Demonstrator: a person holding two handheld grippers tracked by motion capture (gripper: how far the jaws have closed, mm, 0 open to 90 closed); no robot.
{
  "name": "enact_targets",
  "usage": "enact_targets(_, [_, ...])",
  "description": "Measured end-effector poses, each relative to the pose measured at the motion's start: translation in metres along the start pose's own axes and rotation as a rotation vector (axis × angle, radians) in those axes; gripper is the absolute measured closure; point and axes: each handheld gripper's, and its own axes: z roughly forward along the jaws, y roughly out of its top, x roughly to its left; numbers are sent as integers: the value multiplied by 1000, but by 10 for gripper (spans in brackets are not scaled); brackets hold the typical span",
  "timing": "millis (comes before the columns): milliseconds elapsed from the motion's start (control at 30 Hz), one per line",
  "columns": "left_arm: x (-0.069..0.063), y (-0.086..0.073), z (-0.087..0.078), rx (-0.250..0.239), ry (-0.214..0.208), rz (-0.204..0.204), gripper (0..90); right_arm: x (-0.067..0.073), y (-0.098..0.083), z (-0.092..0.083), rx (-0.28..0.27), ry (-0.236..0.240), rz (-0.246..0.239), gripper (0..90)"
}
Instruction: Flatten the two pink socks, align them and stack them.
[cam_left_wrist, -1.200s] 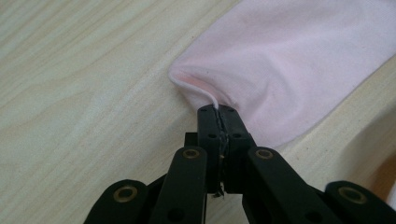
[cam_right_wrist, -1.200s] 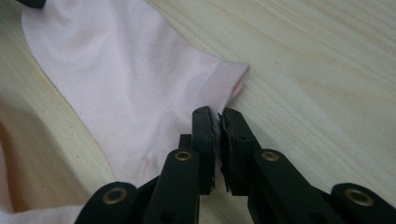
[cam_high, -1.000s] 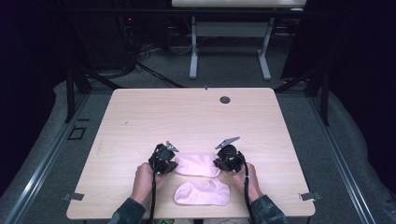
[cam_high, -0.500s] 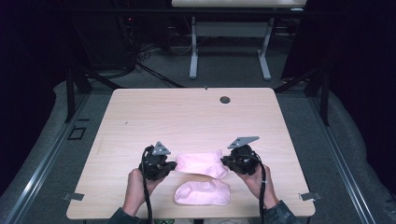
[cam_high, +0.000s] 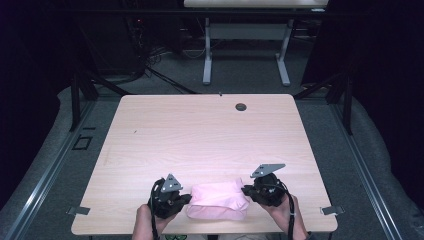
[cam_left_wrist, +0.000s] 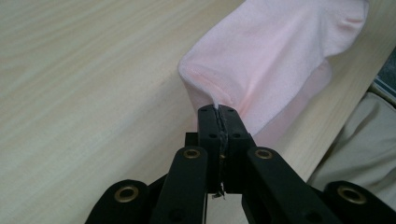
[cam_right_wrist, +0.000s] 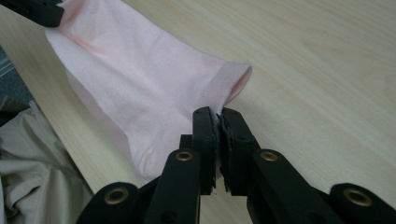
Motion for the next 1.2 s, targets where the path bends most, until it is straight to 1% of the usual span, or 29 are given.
enact_targets(33, [0,-5,4,20,-2,-3,891,2,-5,5,11,9,3,849])
enact_targets(100, [0,-6,5,26,-7,-5,891,3,-9,11,25,14,4,849])
enact_targets(167, [-1,-10,9,34,12,-2,891,3,-12,16,40,6,2,849])
enact_targets(267, [-1,-12,13,42,15,-6,889,3,-16,22,43,10,11,848])
enact_targets(300, [0,-14,16,47,15,-7,887,2,-19,26,52,3,9,848])
enact_targets(333, [0,-14,16,47,15,-7,886,2,-19,26,52,3,9,848])
enact_targets(367, [0,-15,18,56,24,0,882,1,-21,30,64,-6,12,847])
enact_targets(400, [0,-15,18,56,24,0,867,1,-21,30,64,-6,12,847])
enact_targets(433, [0,-15,18,66,16,0,826,2,-22,33,75,-8,7,844])
enact_targets(500, [0,-15,17,65,20,-2,755,2,-23,34,74,-14,8,842])
enact_targets(533, [0,-15,15,65,16,-6,755,1,-24,34,79,-6,7,841])
enact_targets(567, [1,-15,12,59,23,-11,696,1,-25,34,74,-1,7,837])
enact_targets(600, [2,-15,10,51,38,-14,613,1,-25,33,75,-5,3,830])
enact_targets(633, [4,-14,4,28,61,-26,504,1,-25,31,65,0,11,785])
enact_targets(667, [4,-12,2,14,69,-37,448,0,-25,30,55,-11,8,759])
enact_targets(700, [4,-12,2,14,69,-37,396,0,-25,30,55,-11,8,759])
enact_targets(733, [6,-11,0,7,80,-37,396,0,-25,29,48,-15,13,725])
enact_targets(800, [7,-6,1,2,93,-38,306,-2,-25,27,31,-26,21,635])
enact_targets(833, [7,-4,3,7,98,-32,296,-2,-25,28,32,-31,25,587])
enact_targets(900, [7,0,9,20,106,-28,296,-2,-25,29,29,-32,24,569])
enact_targets(933, [4,3,14,34,120,-9,304,0,-25,30,33,-39,19,531])
enact_targets(967, [4,3,14,34,120,-9,308,0,-25,30,33,-39,19,531])
enact_targets(1000, [0,4,15,33,126,-1,318,2,-25,31,22,-54,15,464])
enact_targets(1033, [0,4,15,33,126,-1,318,3,-25,30,29,-61,13,417])
enact_targets(1067, [-1,3,15,29,125,4,318,3,-25,30,29,-61,13,417])
enact_targets(1100, [-2,3,15,18,120,7,307,3,-26,31,14,-71,15,353])
enact_targets(1133, [-2,2,14,11,116,6,284,4,-27,30,5,-76,25,304])
enact_targets(1167, [-2,1,14,6,116,6,249,4,-28,29,-4,-71,19,238])
enact_targets(1200, [-2,0,13,13,120,7,202,3,-29,28,-24,-67,27,185])
